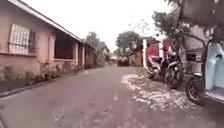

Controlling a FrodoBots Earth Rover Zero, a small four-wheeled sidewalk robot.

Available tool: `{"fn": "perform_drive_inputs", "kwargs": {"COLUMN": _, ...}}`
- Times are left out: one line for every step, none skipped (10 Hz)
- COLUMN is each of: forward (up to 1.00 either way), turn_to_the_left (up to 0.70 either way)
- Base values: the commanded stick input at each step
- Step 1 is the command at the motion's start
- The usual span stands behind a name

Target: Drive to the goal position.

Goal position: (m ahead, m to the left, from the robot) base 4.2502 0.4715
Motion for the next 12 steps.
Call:
{"fn": "perform_drive_inputs", "kwargs": {"forward": 0.70, "turn_to_the_left": 0.07}}
{"fn": "perform_drive_inputs", "kwargs": {"forward": 0.70, "turn_to_the_left": 0.07}}
{"fn": "perform_drive_inputs", "kwargs": {"forward": 0.70, "turn_to_the_left": 0.07}}
{"fn": "perform_drive_inputs", "kwargs": {"forward": 0.70, "turn_to_the_left": 0.07}}
{"fn": "perform_drive_inputs", "kwargs": {"forward": 0.70, "turn_to_the_left": 0.07}}
{"fn": "perform_drive_inputs", "kwargs": {"forward": 0.70, "turn_to_the_left": 0.07}}
{"fn": "perform_drive_inputs", "kwargs": {"forward": 0.70, "turn_to_the_left": 0.07}}
{"fn": "perform_drive_inputs", "kwargs": {"forward": 0.70, "turn_to_the_left": 0.07}}
{"fn": "perform_drive_inputs", "kwargs": {"forward": 0.70, "turn_to_the_left": 0.07}}
{"fn": "perform_drive_inputs", "kwargs": {"forward": 0.70, "turn_to_the_left": 0.07}}
{"fn": "perform_drive_inputs", "kwargs": {"forward": 0.70, "turn_to_the_left": 0.07}}
{"fn": "perform_drive_inputs", "kwargs": {"forward": 0.70, "turn_to_the_left": 0.07}}
